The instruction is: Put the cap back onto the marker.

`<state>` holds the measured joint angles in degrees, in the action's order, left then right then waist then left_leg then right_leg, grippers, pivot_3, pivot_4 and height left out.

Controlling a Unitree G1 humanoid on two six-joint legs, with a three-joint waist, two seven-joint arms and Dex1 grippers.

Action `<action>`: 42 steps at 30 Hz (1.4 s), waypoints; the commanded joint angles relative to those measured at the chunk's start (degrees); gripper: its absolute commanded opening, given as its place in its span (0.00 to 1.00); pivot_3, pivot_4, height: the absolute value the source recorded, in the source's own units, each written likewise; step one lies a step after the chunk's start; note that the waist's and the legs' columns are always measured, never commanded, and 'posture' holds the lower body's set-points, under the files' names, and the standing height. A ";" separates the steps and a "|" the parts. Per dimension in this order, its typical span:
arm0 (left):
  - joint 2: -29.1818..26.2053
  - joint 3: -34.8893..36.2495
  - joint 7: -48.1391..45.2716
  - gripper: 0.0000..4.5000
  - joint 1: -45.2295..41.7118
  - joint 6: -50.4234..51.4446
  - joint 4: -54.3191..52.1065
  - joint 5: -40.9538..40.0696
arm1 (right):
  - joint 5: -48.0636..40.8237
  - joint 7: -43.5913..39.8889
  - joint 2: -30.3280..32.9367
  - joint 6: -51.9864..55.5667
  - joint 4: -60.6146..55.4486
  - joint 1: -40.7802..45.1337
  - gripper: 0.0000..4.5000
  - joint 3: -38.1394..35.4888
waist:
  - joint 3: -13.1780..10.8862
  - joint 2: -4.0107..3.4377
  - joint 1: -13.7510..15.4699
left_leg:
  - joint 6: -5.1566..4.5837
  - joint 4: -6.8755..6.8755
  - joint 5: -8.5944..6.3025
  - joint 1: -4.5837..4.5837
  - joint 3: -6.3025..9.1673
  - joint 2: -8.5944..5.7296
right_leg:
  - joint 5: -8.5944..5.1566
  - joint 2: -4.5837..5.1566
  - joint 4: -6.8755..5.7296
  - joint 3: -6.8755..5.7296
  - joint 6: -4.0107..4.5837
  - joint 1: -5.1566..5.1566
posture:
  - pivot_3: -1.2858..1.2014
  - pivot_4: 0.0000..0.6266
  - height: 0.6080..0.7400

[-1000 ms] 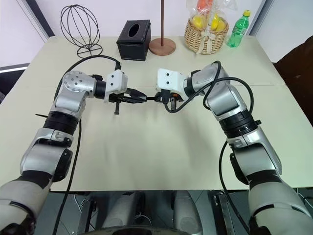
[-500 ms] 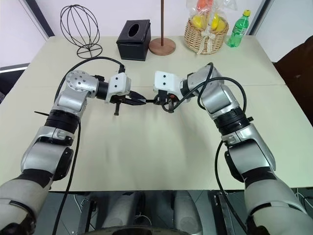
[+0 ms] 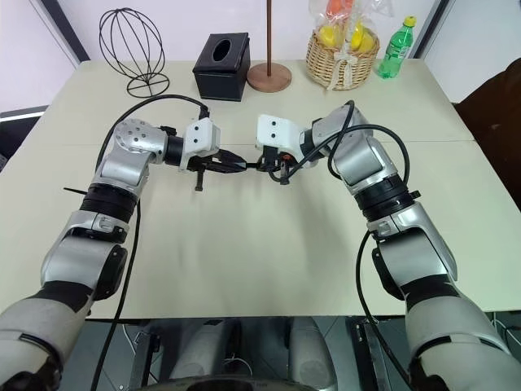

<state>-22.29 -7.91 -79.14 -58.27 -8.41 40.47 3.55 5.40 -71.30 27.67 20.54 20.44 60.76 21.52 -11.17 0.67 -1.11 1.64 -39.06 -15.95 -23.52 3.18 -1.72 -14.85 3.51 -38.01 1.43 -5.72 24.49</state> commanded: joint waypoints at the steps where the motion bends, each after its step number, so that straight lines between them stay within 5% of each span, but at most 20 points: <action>1: 7.71 -4.26 -4.13 0.01 -1.89 -2.87 -3.78 -4.27 | -1.66 4.55 -4.34 -1.94 -3.17 5.63 0.00 -2.94 | 0.00 0.00 0.00 | 0.00 0.00 0.00 0.00 0.00 0.00 | 0.00 0.00 0.00 0.00 0.00 0.00 | 0.52 0.24 1.00; 16: 5.95 -3.75 -2.53 0.01 -1.95 -4.72 -1.71 -2.56 | -0.12 4.28 -1.83 -2.56 -4.04 2.82 0.00 -2.58 | 0.00 0.00 0.02 | 0.00 0.00 0.00 0.00 0.00 0.00 | 0.00 0.00 0.00 0.00 0.00 0.00 | 0.52 0.24 1.00; 22: 5.30 -3.66 -1.72 0.62 -2.57 -6.24 -0.14 -1.65 | -0.04 4.37 -0.68 -2.44 -4.36 1.93 0.00 -2.76 | 0.00 0.01 0.22 | 0.01 -0.04 0.00 -0.03 0.01 -0.06 | 0.00 0.08 0.00 0.00 0.00 -0.01 | 0.52 0.24 1.00; 42: -3.31 -2.94 12.40 0.62 -5.39 -8.58 10.06 2.67 | -1.60 5.57 9.91 1.69 -10.46 -8.44 0.00 -6.55 | -0.01 0.00 0.08 | 0.01 0.01 0.01 -0.04 0.01 -0.04 | 0.00 -0.01 -0.02 0.01 0.00 0.07 | 0.52 0.24 1.00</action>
<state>-25.68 -11.94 -69.13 -62.00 -16.38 50.59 5.83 5.27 -65.73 37.03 21.74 14.09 51.37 17.47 -11.17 0.67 -1.03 1.64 -39.05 -15.95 -23.57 3.20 -1.75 -14.85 3.50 -38.02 1.44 -5.72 24.56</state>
